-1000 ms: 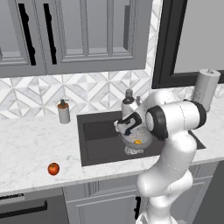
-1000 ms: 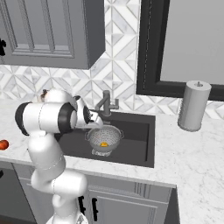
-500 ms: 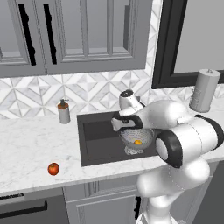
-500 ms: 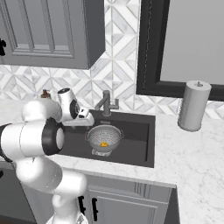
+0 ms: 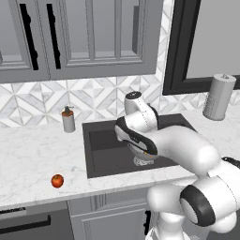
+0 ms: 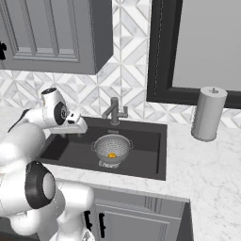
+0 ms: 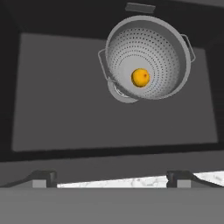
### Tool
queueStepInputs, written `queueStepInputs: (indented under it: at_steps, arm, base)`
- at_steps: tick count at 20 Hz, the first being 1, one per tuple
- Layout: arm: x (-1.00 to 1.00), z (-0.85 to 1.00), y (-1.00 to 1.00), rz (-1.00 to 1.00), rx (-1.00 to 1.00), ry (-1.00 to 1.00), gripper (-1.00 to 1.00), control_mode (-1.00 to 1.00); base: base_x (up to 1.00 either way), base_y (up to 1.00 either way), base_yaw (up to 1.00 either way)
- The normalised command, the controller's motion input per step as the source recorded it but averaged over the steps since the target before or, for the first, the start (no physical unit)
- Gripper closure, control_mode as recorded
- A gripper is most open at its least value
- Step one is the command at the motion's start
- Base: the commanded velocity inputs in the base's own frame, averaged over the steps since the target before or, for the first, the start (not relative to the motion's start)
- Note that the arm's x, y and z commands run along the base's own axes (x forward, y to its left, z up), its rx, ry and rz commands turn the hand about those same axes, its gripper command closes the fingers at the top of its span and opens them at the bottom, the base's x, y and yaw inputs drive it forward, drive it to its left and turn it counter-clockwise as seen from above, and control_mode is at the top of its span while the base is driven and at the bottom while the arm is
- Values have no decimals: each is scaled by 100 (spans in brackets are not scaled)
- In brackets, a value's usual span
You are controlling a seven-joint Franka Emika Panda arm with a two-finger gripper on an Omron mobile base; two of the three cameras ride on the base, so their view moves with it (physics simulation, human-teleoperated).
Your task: Put the colander in the sink, put the tangerine, apple in the colander, and turn on the sink faucet and pour water over the colander.
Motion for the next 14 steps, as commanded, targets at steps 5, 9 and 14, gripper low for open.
queueStepInputs:
  at_steps: [5, 9, 14]
  arm:
    - [-69, 35, 55, 8, 3, 0, -100, -100]
    - [-62, 35, 59, 11, 10, 0, -100, -100]
    - [-62, 24, 64, 10, 8, -3, -100, -100]
  base:
    - [0, 0, 0]
    - [0, 0, 0]
    - [0, 0, 0]
